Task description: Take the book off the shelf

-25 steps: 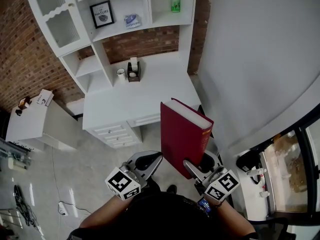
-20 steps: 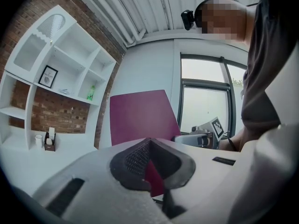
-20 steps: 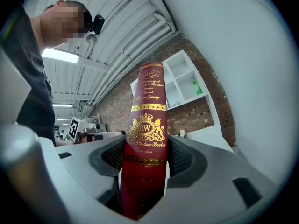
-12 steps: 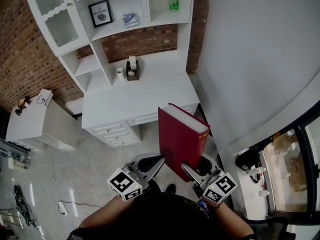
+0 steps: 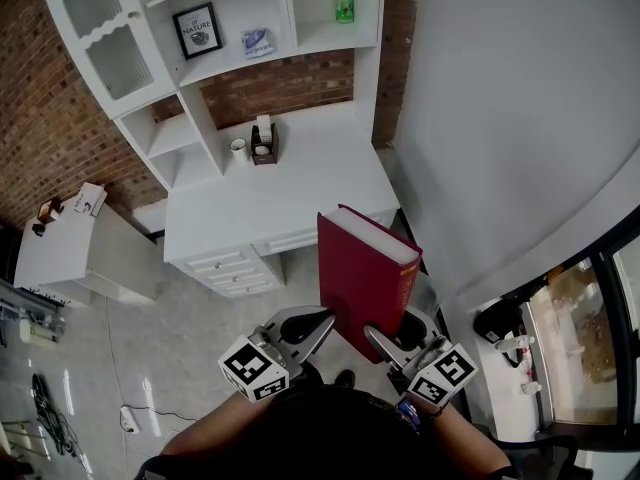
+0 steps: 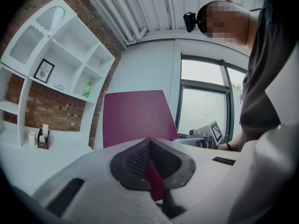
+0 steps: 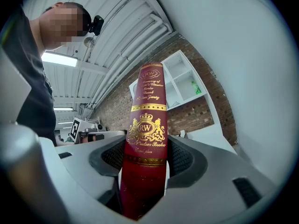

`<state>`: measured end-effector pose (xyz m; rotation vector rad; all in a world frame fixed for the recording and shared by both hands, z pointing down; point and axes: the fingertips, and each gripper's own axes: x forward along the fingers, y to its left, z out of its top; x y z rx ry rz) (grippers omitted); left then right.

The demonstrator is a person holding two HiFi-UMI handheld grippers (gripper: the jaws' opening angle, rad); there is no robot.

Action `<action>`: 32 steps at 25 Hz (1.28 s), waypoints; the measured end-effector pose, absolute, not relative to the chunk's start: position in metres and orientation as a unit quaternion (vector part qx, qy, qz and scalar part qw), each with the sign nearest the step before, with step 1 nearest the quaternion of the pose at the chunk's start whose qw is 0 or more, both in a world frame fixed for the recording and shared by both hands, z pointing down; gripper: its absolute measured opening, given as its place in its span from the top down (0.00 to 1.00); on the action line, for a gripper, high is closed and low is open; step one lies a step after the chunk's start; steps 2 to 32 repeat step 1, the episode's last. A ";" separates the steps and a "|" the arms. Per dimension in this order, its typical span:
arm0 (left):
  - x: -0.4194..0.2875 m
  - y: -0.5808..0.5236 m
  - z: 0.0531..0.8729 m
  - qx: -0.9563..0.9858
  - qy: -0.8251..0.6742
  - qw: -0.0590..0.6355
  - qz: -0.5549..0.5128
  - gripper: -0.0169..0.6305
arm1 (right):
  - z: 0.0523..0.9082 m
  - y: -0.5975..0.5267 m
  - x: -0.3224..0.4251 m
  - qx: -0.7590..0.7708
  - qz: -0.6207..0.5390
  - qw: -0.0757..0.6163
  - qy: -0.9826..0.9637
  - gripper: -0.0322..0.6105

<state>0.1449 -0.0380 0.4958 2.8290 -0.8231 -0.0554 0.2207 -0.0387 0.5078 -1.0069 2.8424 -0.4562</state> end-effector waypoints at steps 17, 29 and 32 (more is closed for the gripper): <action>0.146 -0.040 0.495 0.955 -0.279 0.098 -0.021 0.96 | 0.508 -0.040 0.222 -0.330 -0.150 0.045 0.931 0.57; 0.146 -0.040 0.495 0.955 -0.279 0.098 -0.021 0.96 | 0.508 -0.040 0.222 -0.330 -0.150 0.045 0.931 0.57; 0.146 -0.040 0.495 0.955 -0.279 0.098 -0.021 0.96 | 0.508 -0.040 0.222 -0.330 -0.150 0.045 0.931 0.57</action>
